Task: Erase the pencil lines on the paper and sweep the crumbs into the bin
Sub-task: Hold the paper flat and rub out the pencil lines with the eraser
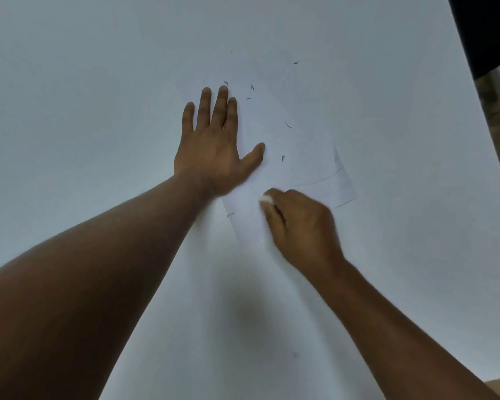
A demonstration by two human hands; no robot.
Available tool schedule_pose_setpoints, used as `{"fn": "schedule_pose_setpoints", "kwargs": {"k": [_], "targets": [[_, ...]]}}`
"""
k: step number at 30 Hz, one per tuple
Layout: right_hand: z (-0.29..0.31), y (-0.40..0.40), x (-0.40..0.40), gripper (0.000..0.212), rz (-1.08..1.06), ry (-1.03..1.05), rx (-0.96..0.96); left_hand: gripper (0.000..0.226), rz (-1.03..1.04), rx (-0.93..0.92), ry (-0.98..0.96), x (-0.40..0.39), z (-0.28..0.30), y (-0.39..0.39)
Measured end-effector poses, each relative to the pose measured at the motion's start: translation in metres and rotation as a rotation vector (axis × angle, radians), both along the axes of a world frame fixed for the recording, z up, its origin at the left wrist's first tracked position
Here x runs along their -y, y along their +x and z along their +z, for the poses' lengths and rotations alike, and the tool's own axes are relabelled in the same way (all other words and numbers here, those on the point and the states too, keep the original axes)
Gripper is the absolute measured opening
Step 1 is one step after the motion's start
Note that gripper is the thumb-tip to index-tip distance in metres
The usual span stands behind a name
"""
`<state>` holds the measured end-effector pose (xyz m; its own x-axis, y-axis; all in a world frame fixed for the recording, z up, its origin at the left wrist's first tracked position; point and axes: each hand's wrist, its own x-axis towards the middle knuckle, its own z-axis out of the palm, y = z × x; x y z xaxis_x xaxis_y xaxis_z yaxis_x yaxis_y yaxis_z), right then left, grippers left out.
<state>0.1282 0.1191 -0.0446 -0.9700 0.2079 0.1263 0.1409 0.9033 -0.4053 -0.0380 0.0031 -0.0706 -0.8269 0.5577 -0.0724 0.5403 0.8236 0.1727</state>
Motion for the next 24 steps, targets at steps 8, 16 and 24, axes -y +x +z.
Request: {"fn": "schedule_pose_setpoints", "kwargs": {"k": [8,16,24], "targets": [[-0.001,-0.013,-0.051,0.025,-0.263,0.000,-0.057,0.095,-0.001,0.008,0.001,0.000,0.000,0.000],[-0.004,-0.020,0.031,0.021,-0.072,-0.058,-0.053,0.086,-0.006,0.000,0.019,0.001,-0.002,-0.001],[0.001,-0.025,-0.020,0.026,-0.330,-0.016,-0.113,0.081,-0.020,-0.003,0.038,0.001,-0.004,0.000]]}}
